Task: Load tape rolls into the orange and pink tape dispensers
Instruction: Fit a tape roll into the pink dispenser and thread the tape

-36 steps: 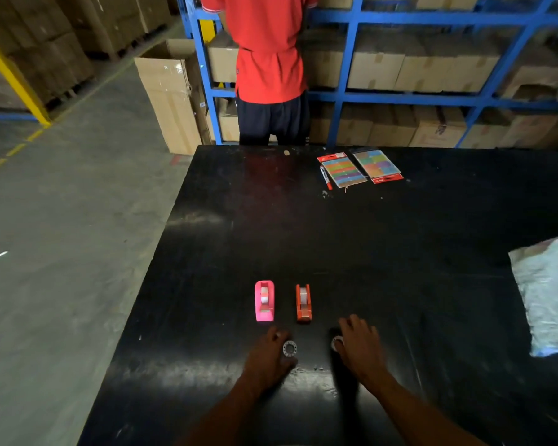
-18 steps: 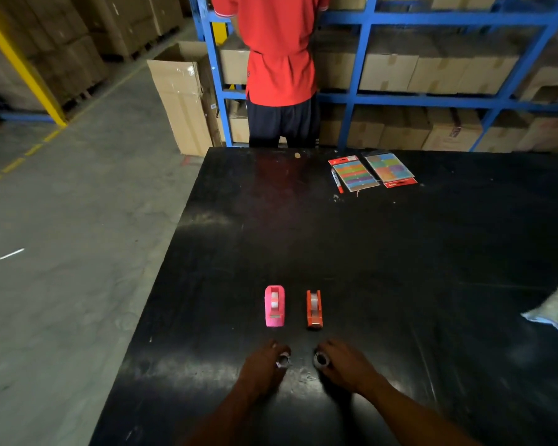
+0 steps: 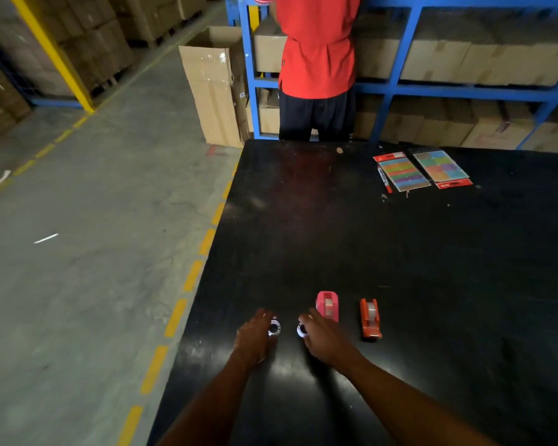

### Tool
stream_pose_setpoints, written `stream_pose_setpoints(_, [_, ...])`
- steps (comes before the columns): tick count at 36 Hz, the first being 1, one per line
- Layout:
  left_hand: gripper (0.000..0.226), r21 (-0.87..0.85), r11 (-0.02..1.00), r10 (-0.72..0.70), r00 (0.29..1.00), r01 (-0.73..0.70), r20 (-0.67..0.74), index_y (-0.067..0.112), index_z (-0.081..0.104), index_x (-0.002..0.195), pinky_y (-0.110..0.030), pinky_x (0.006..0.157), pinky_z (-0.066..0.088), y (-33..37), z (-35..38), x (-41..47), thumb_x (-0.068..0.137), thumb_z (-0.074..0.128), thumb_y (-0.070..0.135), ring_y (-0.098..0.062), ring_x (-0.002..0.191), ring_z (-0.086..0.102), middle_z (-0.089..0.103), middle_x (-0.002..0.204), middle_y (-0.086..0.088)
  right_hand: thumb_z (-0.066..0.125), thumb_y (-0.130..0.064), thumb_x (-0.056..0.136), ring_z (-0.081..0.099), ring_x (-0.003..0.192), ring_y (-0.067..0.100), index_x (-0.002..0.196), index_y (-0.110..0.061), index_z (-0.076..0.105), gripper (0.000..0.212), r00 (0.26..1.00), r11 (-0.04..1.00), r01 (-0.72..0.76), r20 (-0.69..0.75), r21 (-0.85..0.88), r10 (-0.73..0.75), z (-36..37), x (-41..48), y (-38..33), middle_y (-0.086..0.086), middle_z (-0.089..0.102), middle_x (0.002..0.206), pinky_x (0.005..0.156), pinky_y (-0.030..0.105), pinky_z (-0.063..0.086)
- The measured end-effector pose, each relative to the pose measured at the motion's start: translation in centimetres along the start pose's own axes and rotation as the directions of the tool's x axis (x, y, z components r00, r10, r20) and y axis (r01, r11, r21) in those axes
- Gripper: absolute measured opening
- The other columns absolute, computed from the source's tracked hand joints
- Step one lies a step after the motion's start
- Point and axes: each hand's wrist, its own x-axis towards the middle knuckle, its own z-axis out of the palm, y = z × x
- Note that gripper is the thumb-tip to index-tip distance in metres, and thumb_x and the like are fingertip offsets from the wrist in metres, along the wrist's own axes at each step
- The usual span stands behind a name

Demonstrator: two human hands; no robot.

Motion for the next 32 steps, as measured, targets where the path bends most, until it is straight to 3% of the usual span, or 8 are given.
stream_pose_setpoints(9, [0.043,-0.004,1.0,0.012,0.999,-0.012,0.051,0.022,0.05,0.131,-0.036,0.101,0.043,0.0,-0.8,4.2,0.089,0.059,0.029,-0.023,0.131,0.046,0.045,0.142,-0.003,0.054,-0.006,0.088,0.06,0.106,0.032,0.125,-0.013,0.049,0.038,0.984,0.984,-0.175,-0.033,0.018,0.176,-0.5,4.3,-1.9,0.01,0.049,0.128,0.08,0.043,0.053])
stream_pose_setpoints(12, [0.037,-0.025,0.999,0.023,0.998,-0.022,0.05,0.024,0.055,0.125,-0.033,0.095,0.045,0.1,-0.6,5.5,0.089,0.059,0.031,-0.023,0.125,0.051,0.05,0.134,-0.002,0.053,-0.003,0.088,0.06,0.109,0.034,0.127,-0.012,0.049,0.04,0.975,0.976,-0.219,-0.026,0.017,0.219,-0.3,5.2,-1.9,0.013,0.049,0.131,0.084,0.043,0.053])
stream_pose_setpoints(19, [0.04,-0.056,0.997,0.048,0.997,-0.044,0.062,0.021,0.054,0.127,-0.033,0.1,0.044,-0.1,-0.1,6.6,0.088,0.057,0.026,-0.027,0.128,0.046,0.048,0.135,-0.006,0.049,-0.002,0.092,0.057,0.116,0.03,0.122,-0.009,0.056,0.032,0.973,0.973,-0.229,0.029,-0.02,0.229,0.5,6.3,-1.8,0.015,0.055,0.13,0.093,0.037,0.05])
stream_pose_setpoints(26, [0.047,-0.1,0.993,0.06,0.997,-0.055,0.044,0.019,0.054,0.13,-0.032,0.105,0.038,-1.3,0.6,6.9,0.084,0.062,0.026,-0.028,0.125,0.045,0.051,0.133,-0.01,0.048,-0.004,0.095,0.047,0.128,0.029,0.14,-0.011,0.041,0.046,0.972,0.97,-0.231,0.029,-0.07,0.234,0.6,6.8,-2.2,0.015,0.04,0.145,0.099,0.037,0.047])
stream_pose_setpoints(32, [0.044,-0.071,0.997,0.04,0.999,-0.038,0.033,0.021,0.056,0.125,-0.034,0.101,0.042,-1.2,1.1,6.9,0.082,0.062,0.029,-0.027,0.121,0.048,0.054,0.127,-0.007,0.048,-0.002,0.094,0.046,0.127,0.032,0.143,-0.007,0.035,0.051,0.976,0.973,-0.216,0.02,-0.082,0.219,0.4,6.7,-2.0,0.017,0.038,0.143,0.094,0.038,0.049])
